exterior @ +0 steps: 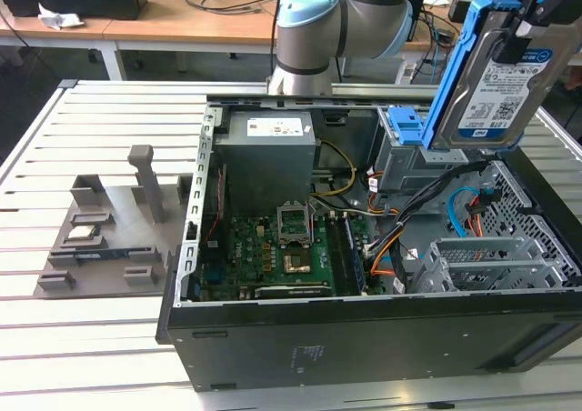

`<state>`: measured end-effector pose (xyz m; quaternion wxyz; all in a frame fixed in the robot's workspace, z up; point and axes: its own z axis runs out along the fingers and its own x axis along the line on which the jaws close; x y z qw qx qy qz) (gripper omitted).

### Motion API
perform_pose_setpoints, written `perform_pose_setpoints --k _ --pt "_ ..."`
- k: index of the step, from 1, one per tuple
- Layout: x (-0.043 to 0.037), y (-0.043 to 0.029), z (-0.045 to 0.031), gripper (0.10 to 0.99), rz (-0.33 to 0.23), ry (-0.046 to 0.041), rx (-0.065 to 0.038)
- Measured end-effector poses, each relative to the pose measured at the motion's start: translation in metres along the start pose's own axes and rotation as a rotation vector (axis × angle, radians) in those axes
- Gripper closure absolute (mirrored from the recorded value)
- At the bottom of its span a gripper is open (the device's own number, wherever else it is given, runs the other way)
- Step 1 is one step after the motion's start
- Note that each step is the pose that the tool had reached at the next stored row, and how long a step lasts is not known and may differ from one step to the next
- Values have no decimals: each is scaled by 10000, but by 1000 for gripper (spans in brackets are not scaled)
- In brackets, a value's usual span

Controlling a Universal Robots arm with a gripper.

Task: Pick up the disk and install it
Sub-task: 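Pick up the disk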

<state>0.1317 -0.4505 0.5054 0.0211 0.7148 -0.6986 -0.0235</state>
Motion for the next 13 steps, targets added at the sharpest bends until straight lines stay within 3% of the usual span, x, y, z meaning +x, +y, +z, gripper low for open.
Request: perform_pose_setpoints --k 13 --pt "287 6 4 718 2 44 -2"
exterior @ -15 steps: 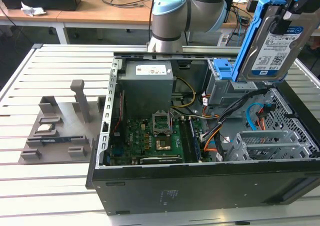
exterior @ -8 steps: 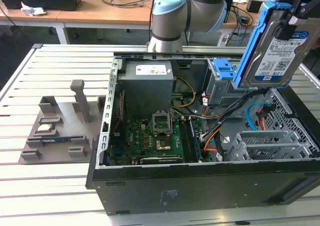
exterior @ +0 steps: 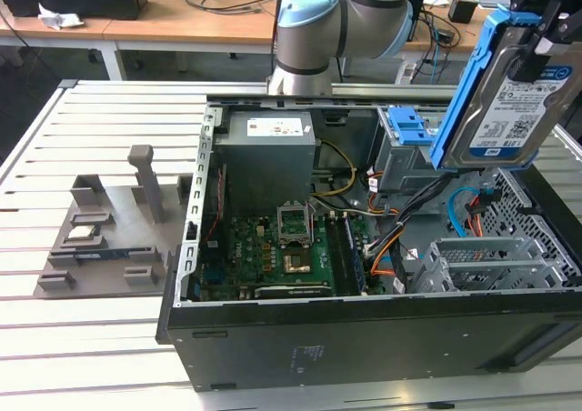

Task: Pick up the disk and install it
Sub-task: 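Pick up the disk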

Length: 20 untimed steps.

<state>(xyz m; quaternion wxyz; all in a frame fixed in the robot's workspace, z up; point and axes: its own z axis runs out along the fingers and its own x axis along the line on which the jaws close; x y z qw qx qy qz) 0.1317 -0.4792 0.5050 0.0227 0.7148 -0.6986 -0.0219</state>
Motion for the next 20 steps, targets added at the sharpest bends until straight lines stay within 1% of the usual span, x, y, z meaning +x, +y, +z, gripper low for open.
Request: perform_pose_setpoints --k 2,5,7,20 --pt "54 1 1 718 1 8 0" --pt "111 2 3 718 1 17 0" --pt "170 4 4 718 2 26 0" --pt "363 8 9 718 4 61 -1"
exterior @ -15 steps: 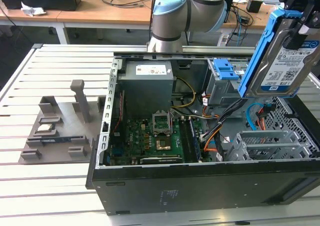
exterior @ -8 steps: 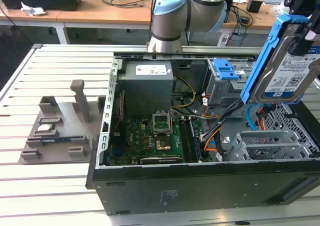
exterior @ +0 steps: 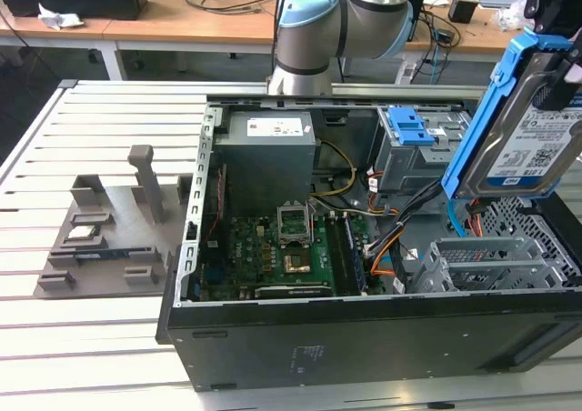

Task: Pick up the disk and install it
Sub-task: 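Pick up the disk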

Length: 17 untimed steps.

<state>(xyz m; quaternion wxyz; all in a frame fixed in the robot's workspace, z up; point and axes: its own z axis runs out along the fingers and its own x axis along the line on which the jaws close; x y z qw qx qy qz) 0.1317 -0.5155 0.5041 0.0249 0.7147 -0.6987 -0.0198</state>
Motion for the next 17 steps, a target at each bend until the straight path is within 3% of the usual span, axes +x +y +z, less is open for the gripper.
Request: perform_pose_setpoints --k 17 --pt "311 6 10 718 4 59 -1"
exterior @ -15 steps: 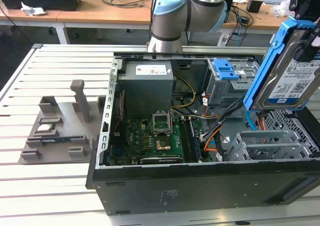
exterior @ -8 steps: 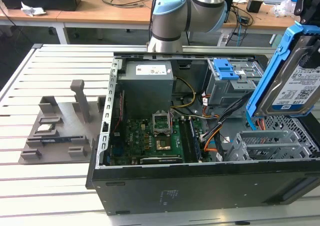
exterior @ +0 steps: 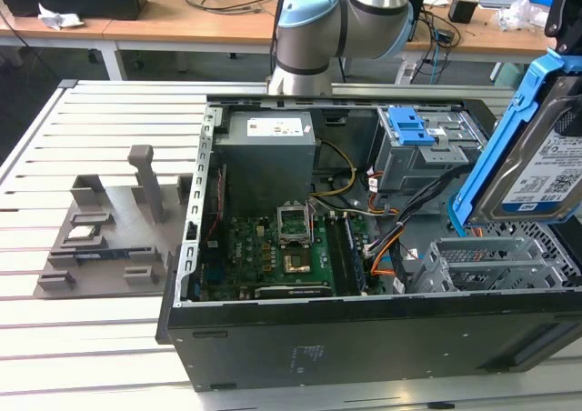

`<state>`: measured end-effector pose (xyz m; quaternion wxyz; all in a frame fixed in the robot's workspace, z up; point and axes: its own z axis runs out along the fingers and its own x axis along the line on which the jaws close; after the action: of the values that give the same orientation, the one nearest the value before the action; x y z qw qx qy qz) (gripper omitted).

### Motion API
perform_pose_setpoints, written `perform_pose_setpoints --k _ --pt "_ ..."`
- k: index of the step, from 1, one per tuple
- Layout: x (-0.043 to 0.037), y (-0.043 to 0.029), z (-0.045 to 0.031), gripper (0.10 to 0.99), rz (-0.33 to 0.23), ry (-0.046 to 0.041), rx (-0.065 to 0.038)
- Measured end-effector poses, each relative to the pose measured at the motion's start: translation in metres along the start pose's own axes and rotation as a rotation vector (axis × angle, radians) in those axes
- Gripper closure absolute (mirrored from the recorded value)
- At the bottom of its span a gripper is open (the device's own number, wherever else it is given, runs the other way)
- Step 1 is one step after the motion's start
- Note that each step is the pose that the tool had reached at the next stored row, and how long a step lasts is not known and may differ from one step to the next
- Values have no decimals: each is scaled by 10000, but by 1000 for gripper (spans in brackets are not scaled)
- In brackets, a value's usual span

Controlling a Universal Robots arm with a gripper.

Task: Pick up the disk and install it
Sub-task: 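Pick up the disk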

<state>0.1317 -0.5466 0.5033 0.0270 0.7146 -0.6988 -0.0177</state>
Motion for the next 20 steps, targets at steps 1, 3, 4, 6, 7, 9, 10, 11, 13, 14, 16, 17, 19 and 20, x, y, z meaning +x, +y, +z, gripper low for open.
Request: perform_pose_setpoints --k 1,3,4,6,7,9,10,11,13,14,16,17,19,20 --pt "16 0 1 718 0 2 0" --pt "65 1 3 718 0 7 0" --pt "84 2 5 718 1 5 0" --pt "86 1 8 718 -1 -74 2" --pt "85 1 11 718 3 -88 3" --pt "85 -8 33 718 11 -88 1" --pt "85 -20 56 718 16 -89 0" --pt "84 -28 74 718 19 -88 -3" --pt "81 -43 115 718 24 -92 -8" --pt "77 -57 152 718 28 -93 -12" --pt "67 -86 222 718 54 -93 -16" --pt "62 -97 241 718 62 -92 -18" --pt "38 -127 312 718 80 -90 -23" --pt "32 -129 333 718 83 -91 -23"
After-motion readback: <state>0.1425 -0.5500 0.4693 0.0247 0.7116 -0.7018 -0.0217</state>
